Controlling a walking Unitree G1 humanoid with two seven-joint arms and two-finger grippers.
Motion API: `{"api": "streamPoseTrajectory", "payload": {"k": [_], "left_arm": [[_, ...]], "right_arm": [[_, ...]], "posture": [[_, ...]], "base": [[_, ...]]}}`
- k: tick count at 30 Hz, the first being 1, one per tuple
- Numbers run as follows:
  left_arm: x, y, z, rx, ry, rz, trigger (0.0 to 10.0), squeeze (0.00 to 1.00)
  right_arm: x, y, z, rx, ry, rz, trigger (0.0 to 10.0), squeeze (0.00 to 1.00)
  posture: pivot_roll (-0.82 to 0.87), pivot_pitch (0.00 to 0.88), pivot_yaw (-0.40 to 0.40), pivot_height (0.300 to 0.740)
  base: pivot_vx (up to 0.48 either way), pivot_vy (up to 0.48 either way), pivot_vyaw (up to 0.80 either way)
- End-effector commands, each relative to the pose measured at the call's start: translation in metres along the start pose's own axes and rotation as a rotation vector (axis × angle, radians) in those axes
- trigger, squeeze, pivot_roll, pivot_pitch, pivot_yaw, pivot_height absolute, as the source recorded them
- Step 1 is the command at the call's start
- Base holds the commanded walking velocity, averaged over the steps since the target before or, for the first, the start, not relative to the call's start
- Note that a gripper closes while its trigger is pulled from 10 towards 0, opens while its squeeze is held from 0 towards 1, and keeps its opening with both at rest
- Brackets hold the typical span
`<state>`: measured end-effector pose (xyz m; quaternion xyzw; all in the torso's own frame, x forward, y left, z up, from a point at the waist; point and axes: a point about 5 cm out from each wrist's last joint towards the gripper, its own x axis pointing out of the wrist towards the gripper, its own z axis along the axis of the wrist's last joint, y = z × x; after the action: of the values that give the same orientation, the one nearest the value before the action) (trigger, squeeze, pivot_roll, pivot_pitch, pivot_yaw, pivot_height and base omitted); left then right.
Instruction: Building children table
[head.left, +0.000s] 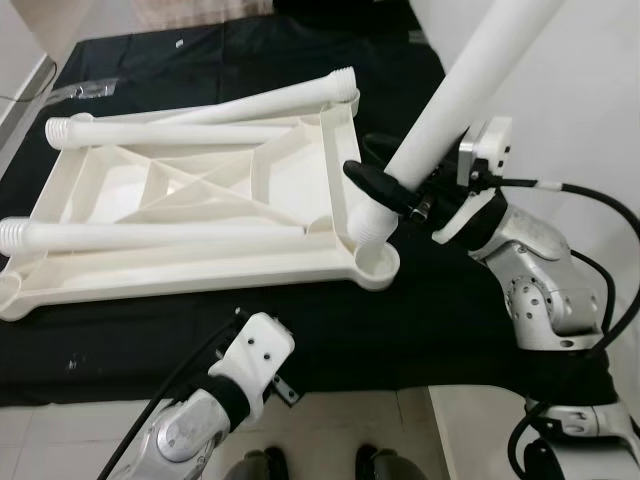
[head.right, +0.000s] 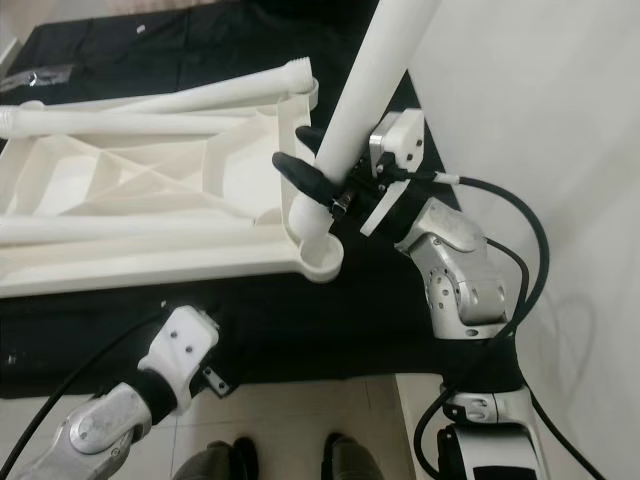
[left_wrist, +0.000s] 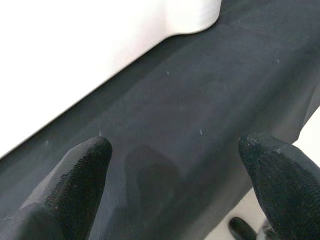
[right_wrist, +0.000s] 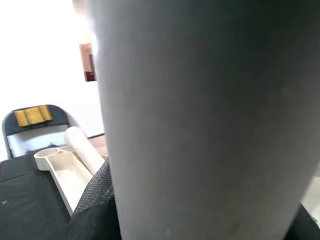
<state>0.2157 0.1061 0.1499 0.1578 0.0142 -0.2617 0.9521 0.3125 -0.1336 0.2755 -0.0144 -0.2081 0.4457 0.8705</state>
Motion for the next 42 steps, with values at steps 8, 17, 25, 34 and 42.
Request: {"api": "streamPoseTrajectory", "payload": {"k": [8, 17, 25, 34, 42], "left_arm": [[0.005, 0.003, -0.014, -0.003, 0.034, 0.034, 10.0, 0.0], [0.007, 0.006, -0.021, -0.029, 0.043, 0.061, 10.0, 0.0], [0.01, 0.003, -0.026, -0.008, 0.054, 0.062, 10.0, 0.0], [0.011, 0.004, -0.027, -0.006, 0.053, 0.075, 10.0, 0.0], [0.012, 0.005, -0.031, -0.002, 0.087, 0.081, 10.0, 0.0]], "right_arm": [[0.013, 0.03, -0.014, -0.009, 0.048, -0.029, 10.0, 0.0], [0.017, 0.037, -0.021, -0.016, 0.085, -0.051, 10.0, 0.0], [0.015, 0.042, -0.023, -0.015, 0.099, -0.065, 10.0, 0.0], [0.016, 0.046, -0.025, -0.006, 0.098, -0.062, 10.0, 0.0], [0.016, 0.045, -0.025, -0.005, 0.098, -0.073, 10.0, 0.0]], "posture": [[-0.03, 0.138, 0.011, 0.74], [-0.04, 0.13, 0.01, 0.74], [-0.05, 0.113, 0.01, 0.74], [-0.04, 0.111, 0.015, 0.74], [-0.04, 0.116, 0.018, 0.74]], "base": [[0.0, 0.0, 0.0], [0.0, 0.0, 0.0], [0.0, 0.0, 0.0], [0.0, 0.0, 0.0], [-0.06, 0.0, 0.0]]}}
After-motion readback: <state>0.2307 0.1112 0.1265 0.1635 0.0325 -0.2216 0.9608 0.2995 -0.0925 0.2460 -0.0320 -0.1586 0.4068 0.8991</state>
